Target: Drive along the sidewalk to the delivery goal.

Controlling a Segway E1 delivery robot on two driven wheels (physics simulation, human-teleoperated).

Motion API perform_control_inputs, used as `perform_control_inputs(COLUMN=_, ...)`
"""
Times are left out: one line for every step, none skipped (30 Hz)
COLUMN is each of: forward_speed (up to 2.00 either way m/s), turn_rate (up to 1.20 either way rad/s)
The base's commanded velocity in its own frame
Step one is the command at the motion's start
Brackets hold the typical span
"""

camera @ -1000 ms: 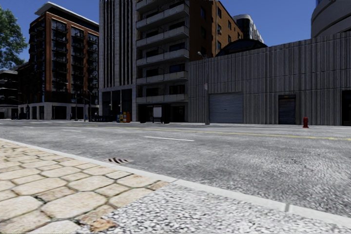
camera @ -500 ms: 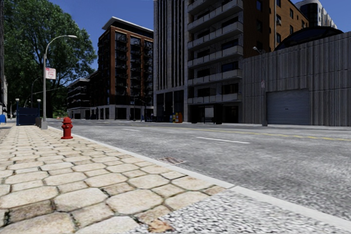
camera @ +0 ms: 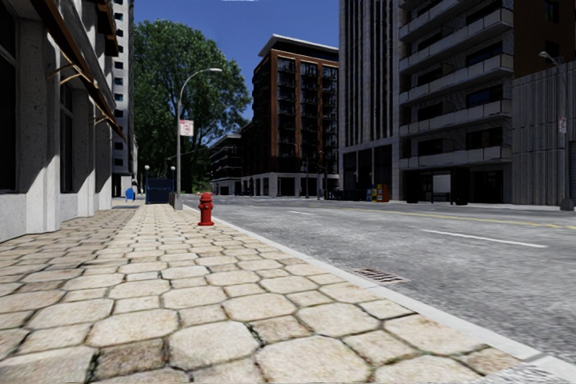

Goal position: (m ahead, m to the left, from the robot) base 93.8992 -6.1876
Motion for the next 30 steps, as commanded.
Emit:
perform_control_inputs(forward_speed=0.97, turn_rate=0.66)
perform_control_inputs(forward_speed=1.02, turn_rate=0.66)
perform_control_inputs(forward_speed=1.02, turn_rate=0.66)
perform_control_inputs(forward_speed=1.05, turn_rate=0.66)
perform_control_inputs(forward_speed=1.08, turn_rate=0.66)
perform_control_inputs(forward_speed=1.09, turn_rate=0.66)
perform_control_inputs(forward_speed=1.09, turn_rate=0.66)
perform_control_inputs(forward_speed=1.11, turn_rate=0.66)
perform_control_inputs(forward_speed=1.16, turn_rate=0.66)
perform_control_inputs(forward_speed=1.25, turn_rate=0.66)
perform_control_inputs(forward_speed=1.25, turn_rate=0.66)
perform_control_inputs(forward_speed=1.33, turn_rate=0.66)
perform_control_inputs(forward_speed=1.43, turn_rate=0.66)
perform_control_inputs(forward_speed=1.50, turn_rate=0.66)
perform_control_inputs(forward_speed=1.55, turn_rate=0.66)
perform_control_inputs(forward_speed=1.55, turn_rate=0.66)
perform_control_inputs(forward_speed=1.64, turn_rate=0.66)
perform_control_inputs(forward_speed=1.71, turn_rate=0.66)
perform_control_inputs(forward_speed=1.82, turn_rate=0.64)
perform_control_inputs(forward_speed=1.82, turn_rate=0.64)
perform_control_inputs(forward_speed=2.00, turn_rate=0.59)
perform_control_inputs(forward_speed=2.00, turn_rate=0.51)
perform_control_inputs(forward_speed=2.00, turn_rate=0.43)
perform_control_inputs(forward_speed=2.00, turn_rate=0.43)
perform_control_inputs(forward_speed=2.00, turn_rate=0.35)
perform_control_inputs(forward_speed=2.00, turn_rate=0.31)
perform_control_inputs(forward_speed=2.00, turn_rate=0.30)
perform_control_inputs(forward_speed=2.00, turn_rate=0.30)
perform_control_inputs(forward_speed=2.00, turn_rate=0.30)
perform_control_inputs(forward_speed=2.00, turn_rate=0.30)
